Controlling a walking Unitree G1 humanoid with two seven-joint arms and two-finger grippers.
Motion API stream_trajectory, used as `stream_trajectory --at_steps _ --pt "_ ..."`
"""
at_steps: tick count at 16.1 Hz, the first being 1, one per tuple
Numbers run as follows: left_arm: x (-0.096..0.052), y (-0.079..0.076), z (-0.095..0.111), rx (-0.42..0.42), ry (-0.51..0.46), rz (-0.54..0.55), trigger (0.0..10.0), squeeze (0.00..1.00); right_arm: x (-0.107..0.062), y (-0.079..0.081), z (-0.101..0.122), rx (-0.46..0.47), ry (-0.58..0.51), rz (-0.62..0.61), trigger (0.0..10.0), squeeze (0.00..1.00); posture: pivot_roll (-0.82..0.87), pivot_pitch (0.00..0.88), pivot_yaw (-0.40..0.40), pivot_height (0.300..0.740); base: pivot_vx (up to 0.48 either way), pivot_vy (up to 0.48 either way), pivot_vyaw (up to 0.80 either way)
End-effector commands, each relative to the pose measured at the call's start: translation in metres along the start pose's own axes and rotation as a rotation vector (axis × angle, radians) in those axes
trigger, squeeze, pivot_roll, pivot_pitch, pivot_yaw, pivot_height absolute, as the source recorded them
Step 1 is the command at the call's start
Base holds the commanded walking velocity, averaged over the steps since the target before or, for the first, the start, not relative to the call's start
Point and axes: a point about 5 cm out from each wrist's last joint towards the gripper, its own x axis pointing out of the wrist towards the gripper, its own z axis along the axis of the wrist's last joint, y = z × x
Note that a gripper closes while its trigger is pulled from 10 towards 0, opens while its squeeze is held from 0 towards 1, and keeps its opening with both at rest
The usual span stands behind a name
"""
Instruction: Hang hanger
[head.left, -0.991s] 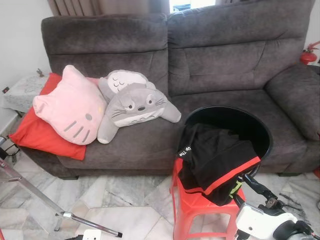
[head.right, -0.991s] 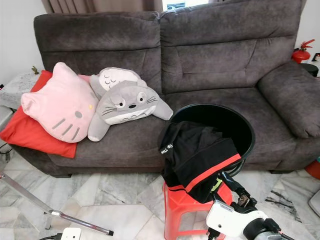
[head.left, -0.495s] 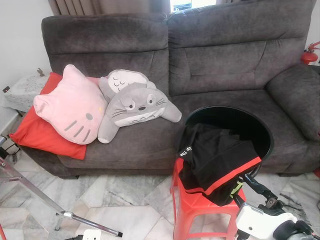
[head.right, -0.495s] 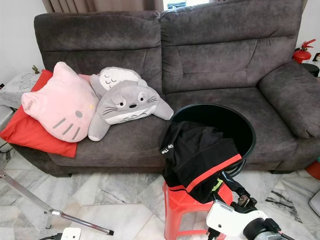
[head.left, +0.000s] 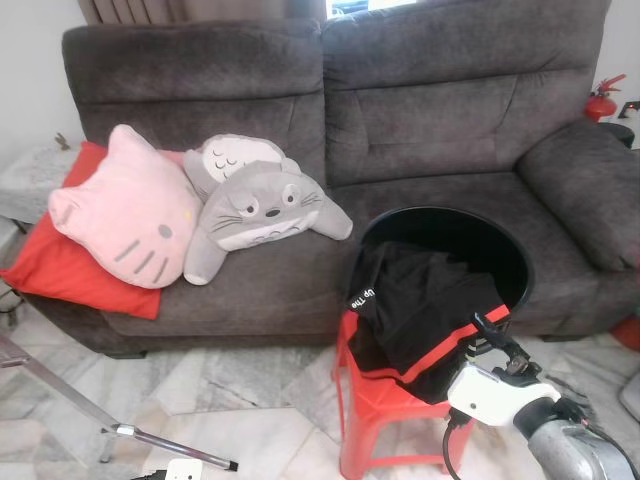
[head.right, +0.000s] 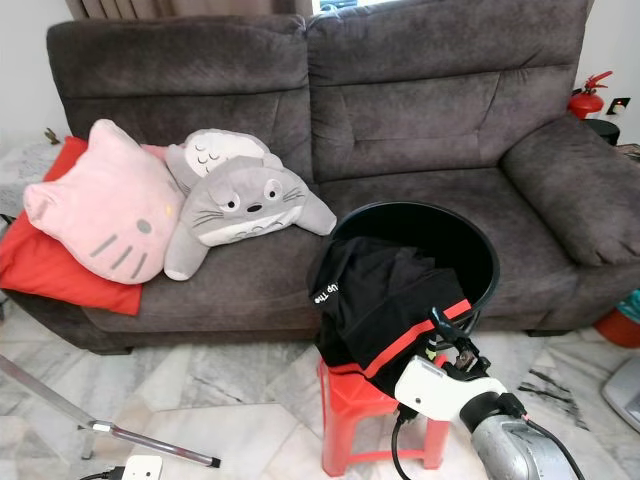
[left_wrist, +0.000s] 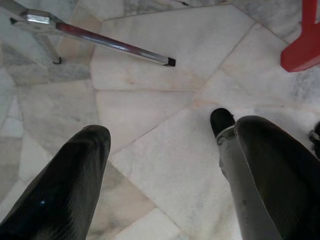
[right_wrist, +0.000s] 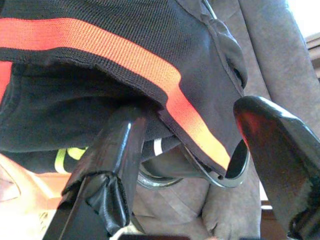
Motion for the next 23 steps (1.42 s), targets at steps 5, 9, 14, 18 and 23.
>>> stream_trajectory --at_steps 5,9,14,18,23 --pt "0.000 0.002 -0.001 -0.002 0.008 0.005 10.0 0.00 0.006 0.004 0.004 -0.004 -0.027 0.003 10.0 0.00 -0.27 0.000 0.075 0.740 0.000 0.000 0.00" --pt "0.000 0.001 -0.002 -0.002 0.007 0.006 10.0 0.00 0.008 -0.003 0.005 -0.015 -0.044 -0.032 10.0 0.00 -0.27 0.000 0.073 0.740 0.000 0.000 0.00" --pt "0.000 0.001 -0.001 -0.003 0.005 0.005 10.0 0.00 0.012 -0.016 0.007 -0.058 -0.063 -0.124 10.0 0.00 -0.26 0.000 0.072 0.740 0.000 0.000 0.00" --pt "0.000 0.001 -0.001 -0.001 0.005 0.006 10.0 0.00 0.011 -0.024 0.003 -0.083 -0.044 -0.189 10.0 0.00 -0.27 0.000 0.074 0.740 0.000 0.000 0.00" --pt "0.000 0.001 -0.001 0.003 0.005 -0.001 10.0 0.00 0.012 -0.020 -0.006 -0.084 0.015 -0.192 10.0 0.00 -0.27 0.000 0.076 0.740 0.000 0.000 0.00"
